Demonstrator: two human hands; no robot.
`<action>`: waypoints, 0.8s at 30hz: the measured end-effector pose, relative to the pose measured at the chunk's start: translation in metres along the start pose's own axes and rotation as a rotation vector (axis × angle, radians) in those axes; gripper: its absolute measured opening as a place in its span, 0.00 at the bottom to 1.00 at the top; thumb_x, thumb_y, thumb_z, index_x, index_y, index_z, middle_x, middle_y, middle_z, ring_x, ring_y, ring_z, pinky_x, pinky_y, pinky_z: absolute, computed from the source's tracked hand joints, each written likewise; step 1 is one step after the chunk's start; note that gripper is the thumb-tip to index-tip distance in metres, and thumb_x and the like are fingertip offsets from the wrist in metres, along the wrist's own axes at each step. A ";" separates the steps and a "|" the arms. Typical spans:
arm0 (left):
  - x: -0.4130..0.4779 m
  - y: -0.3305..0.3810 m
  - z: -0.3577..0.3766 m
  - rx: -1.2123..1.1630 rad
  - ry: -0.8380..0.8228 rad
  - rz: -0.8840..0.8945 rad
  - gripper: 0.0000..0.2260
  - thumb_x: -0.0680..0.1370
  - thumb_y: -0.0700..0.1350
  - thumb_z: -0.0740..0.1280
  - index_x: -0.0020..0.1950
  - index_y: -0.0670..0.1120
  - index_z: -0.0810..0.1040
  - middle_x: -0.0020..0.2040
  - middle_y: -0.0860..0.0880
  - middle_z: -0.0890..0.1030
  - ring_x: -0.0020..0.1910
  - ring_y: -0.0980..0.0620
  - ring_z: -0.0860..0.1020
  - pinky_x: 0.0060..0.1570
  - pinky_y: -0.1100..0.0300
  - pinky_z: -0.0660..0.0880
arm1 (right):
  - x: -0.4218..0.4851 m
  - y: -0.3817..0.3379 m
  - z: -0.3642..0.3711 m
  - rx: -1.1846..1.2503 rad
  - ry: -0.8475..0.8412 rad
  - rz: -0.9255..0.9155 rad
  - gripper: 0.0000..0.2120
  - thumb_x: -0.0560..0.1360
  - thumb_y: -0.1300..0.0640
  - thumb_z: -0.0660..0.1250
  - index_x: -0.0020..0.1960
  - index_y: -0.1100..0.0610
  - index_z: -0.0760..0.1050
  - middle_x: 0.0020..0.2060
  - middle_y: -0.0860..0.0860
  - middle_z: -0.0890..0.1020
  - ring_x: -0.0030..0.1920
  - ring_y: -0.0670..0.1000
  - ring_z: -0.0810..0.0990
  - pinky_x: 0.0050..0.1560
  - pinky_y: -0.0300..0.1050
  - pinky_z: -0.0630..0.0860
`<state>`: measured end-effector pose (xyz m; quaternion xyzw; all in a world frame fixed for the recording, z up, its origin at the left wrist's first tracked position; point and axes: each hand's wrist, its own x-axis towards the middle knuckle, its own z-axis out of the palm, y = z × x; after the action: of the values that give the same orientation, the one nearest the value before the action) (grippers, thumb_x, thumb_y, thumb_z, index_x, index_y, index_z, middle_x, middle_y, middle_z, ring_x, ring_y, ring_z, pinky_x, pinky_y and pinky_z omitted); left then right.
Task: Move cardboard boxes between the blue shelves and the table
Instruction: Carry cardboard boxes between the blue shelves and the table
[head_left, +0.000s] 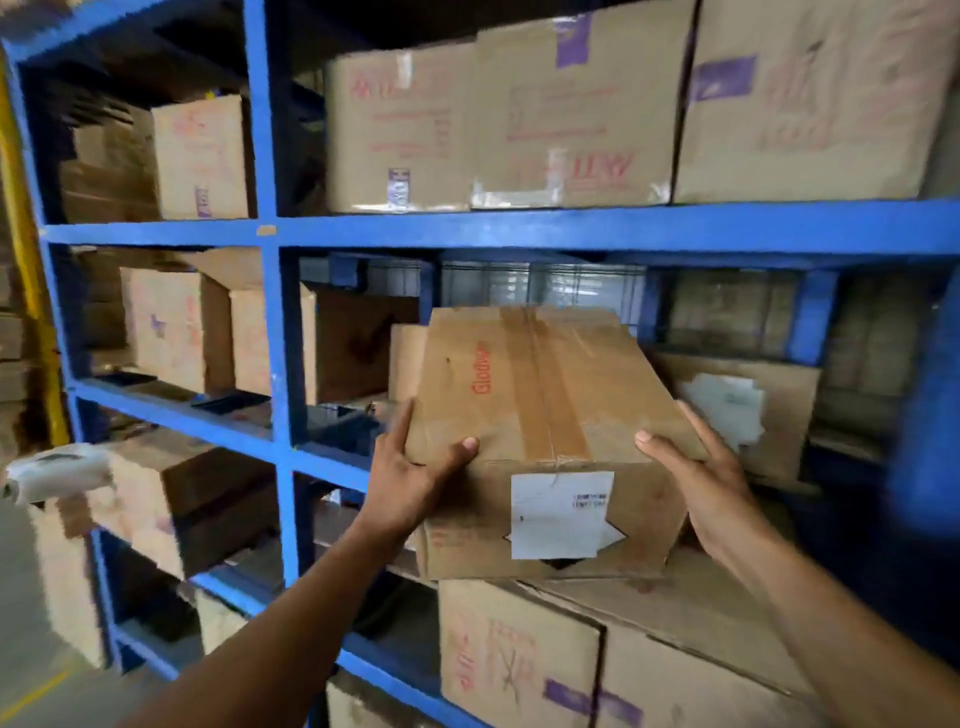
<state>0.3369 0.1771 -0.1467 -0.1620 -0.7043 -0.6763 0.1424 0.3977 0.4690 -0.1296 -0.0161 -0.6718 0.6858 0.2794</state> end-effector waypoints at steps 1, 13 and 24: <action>0.003 -0.001 0.023 -0.041 -0.044 0.000 0.50 0.61 0.61 0.82 0.79 0.53 0.64 0.65 0.52 0.79 0.61 0.58 0.79 0.59 0.66 0.75 | -0.002 -0.003 -0.024 -0.025 0.052 -0.006 0.29 0.65 0.47 0.80 0.62 0.31 0.75 0.52 0.42 0.86 0.53 0.47 0.84 0.55 0.51 0.80; 0.014 -0.007 0.188 -0.054 -0.268 0.066 0.30 0.64 0.65 0.78 0.60 0.79 0.67 0.58 0.69 0.79 0.53 0.74 0.77 0.48 0.77 0.74 | -0.027 0.003 -0.157 -0.475 0.590 -0.042 0.32 0.75 0.42 0.70 0.75 0.46 0.63 0.72 0.53 0.67 0.66 0.57 0.71 0.61 0.56 0.71; 0.022 -0.076 0.226 0.876 -0.357 0.467 0.60 0.69 0.63 0.75 0.74 0.64 0.23 0.73 0.48 0.17 0.82 0.40 0.46 0.76 0.43 0.61 | 0.007 0.089 -0.168 -1.556 0.224 -0.333 0.51 0.74 0.46 0.71 0.80 0.47 0.35 0.80 0.49 0.35 0.80 0.55 0.36 0.77 0.61 0.44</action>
<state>0.2895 0.4013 -0.2164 -0.3527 -0.8794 -0.2304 0.2215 0.4265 0.6304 -0.2262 -0.1745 -0.9187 -0.0352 0.3525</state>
